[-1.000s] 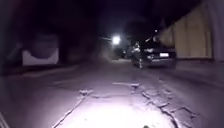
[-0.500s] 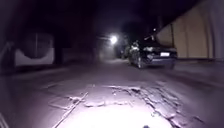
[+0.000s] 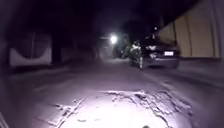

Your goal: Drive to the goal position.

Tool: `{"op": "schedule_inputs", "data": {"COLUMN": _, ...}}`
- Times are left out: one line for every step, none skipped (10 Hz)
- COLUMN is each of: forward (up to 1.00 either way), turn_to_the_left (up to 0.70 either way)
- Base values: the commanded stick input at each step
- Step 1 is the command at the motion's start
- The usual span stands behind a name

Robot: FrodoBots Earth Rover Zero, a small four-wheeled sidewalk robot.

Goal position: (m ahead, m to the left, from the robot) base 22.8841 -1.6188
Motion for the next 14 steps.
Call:
{"op": "schedule_inputs", "data": {"forward": 0.7, "turn_to_the_left": -0.33}}
{"op": "schedule_inputs", "data": {"forward": 0.7, "turn_to_the_left": -0.14}}
{"op": "schedule_inputs", "data": {"forward": 0.7, "turn_to_the_left": 0.0}}
{"op": "schedule_inputs", "data": {"forward": 0.7, "turn_to_the_left": 0.0}}
{"op": "schedule_inputs", "data": {"forward": 0.7, "turn_to_the_left": 0.0}}
{"op": "schedule_inputs", "data": {"forward": 0.7, "turn_to_the_left": 0.0}}
{"op": "schedule_inputs", "data": {"forward": 0.7, "turn_to_the_left": 0.0}}
{"op": "schedule_inputs", "data": {"forward": 0.7, "turn_to_the_left": 0.0}}
{"op": "schedule_inputs", "data": {"forward": 0.7, "turn_to_the_left": 0.0}}
{"op": "schedule_inputs", "data": {"forward": 0.7, "turn_to_the_left": 0.0}}
{"op": "schedule_inputs", "data": {"forward": 0.7, "turn_to_the_left": 0.0}}
{"op": "schedule_inputs", "data": {"forward": 0.7, "turn_to_the_left": 0.0}}
{"op": "schedule_inputs", "data": {"forward": 0.7, "turn_to_the_left": 0.0}}
{"op": "schedule_inputs", "data": {"forward": 0.7, "turn_to_the_left": 0.0}}
